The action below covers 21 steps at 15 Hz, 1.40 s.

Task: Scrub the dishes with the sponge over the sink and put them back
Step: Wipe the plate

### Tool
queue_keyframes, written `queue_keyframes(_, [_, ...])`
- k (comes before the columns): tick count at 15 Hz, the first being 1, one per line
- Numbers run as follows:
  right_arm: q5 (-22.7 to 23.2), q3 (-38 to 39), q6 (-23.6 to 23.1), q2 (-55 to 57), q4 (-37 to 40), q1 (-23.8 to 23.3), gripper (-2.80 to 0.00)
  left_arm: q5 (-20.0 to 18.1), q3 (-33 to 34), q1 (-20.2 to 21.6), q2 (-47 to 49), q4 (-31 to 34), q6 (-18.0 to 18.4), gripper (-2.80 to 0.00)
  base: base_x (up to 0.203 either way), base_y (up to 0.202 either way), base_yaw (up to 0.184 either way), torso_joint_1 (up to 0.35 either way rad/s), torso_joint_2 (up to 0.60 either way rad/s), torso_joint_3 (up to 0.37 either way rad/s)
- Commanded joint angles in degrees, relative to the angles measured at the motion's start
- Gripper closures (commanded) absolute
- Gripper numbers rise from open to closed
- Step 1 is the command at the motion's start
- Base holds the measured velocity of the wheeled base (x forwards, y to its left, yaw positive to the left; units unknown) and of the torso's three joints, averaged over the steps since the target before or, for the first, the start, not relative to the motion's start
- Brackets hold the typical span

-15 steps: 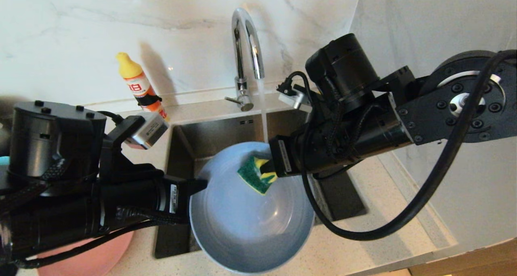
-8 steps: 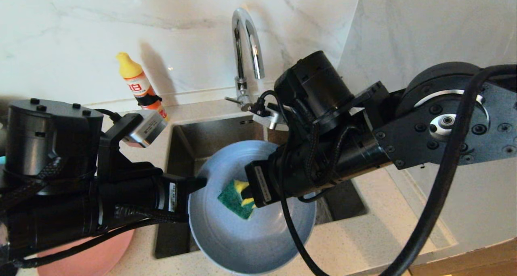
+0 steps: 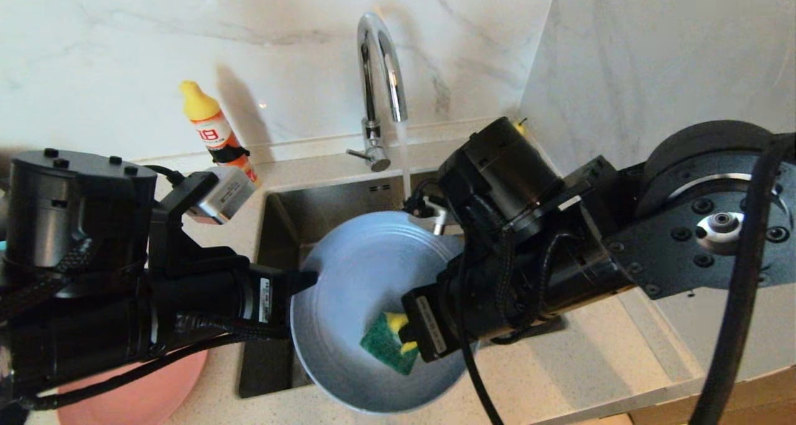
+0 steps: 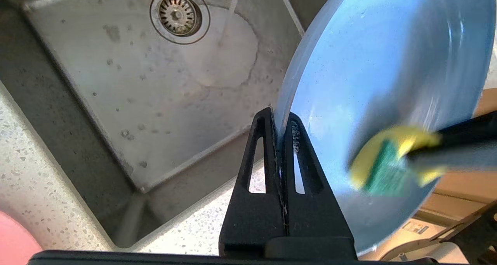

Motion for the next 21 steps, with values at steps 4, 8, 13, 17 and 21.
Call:
queue_keyframes(4, [0.14, 0.2, -0.4, -4.53, 0.08, -5.18, 0.0, 0.04, 0.26, -0.01, 0.04, -0.03, -0.1, 0.0, 0.0, 0.0, 0.0, 0.0, 0.0, 0.0])
queue_keyframes(8, [0.21, -3.61, -0.58, -3.87, -0.28, -6.45, 0.0, -0.22, 0.87, -0.1, -0.05, 0.06, -0.01, 0.0, 0.0, 0.0, 0.0, 0.0, 0.0, 0.0])
queue_keyframes(13, [0.37, -7.81, -0.27, 0.95, -0.36, -3.82, 0.0, -0.37, 1.04, -0.18, -0.05, 0.06, -0.07, 0.0, 0.0, 0.0, 0.0, 0.0, 0.0, 0.0])
queue_keyframes(17, [0.31, -8.08, -0.26, 2.38, -0.36, -0.55, 0.0, -0.13, 1.57, -0.18, -0.32, 0.06, -0.08, 0.0, 0.0, 0.0, 0.0, 0.0, 0.0, 0.0])
queue_keyframes(21, [-0.07, -7.27, -0.14, 2.46, 0.39, 2.55, 0.0, -0.04, 2.1, -0.1, -0.67, -0.03, -0.1, 0.0, 0.0, 0.0, 0.0, 0.0, 0.0, 0.0])
